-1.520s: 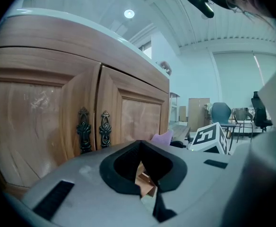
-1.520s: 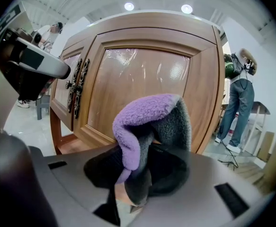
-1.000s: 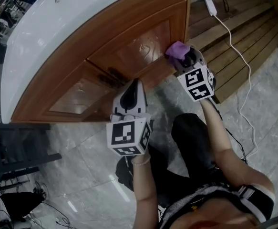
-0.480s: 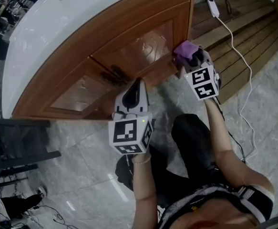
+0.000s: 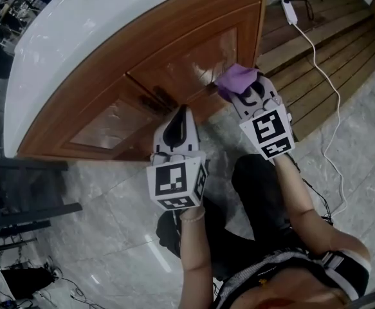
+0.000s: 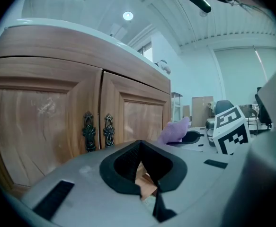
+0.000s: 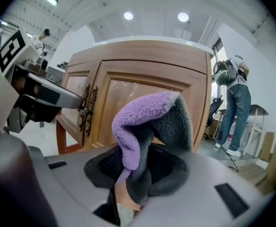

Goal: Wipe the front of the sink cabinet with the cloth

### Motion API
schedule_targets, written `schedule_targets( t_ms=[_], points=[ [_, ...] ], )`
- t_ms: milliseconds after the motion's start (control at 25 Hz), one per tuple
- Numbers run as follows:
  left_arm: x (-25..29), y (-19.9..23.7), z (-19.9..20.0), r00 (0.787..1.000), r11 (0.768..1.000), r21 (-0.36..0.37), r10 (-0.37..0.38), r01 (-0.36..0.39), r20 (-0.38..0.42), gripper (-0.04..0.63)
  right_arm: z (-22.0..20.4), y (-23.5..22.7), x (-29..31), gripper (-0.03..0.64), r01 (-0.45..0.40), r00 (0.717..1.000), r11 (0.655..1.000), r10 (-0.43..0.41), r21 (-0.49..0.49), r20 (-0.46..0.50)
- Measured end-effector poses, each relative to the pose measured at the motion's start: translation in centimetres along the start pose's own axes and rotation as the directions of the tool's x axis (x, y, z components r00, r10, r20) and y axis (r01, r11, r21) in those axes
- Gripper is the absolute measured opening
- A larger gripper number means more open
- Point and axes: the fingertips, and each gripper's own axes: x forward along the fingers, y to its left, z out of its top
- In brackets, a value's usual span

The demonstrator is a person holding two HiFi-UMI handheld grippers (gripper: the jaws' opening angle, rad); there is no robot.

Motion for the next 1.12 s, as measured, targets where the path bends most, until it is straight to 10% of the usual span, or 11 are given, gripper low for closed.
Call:
schedule_targets(
  t_ms=[1120],
  points=[
    [-0.4, 0.7, 1.3, 0.996, 0.995, 0.077, 0.063, -0.068, 0.065, 0.0, 5.7, 6.2, -0.6, 0.17, -0.146, 0.983, 0.986, 0.135, 0.076, 0.126]
  ],
)
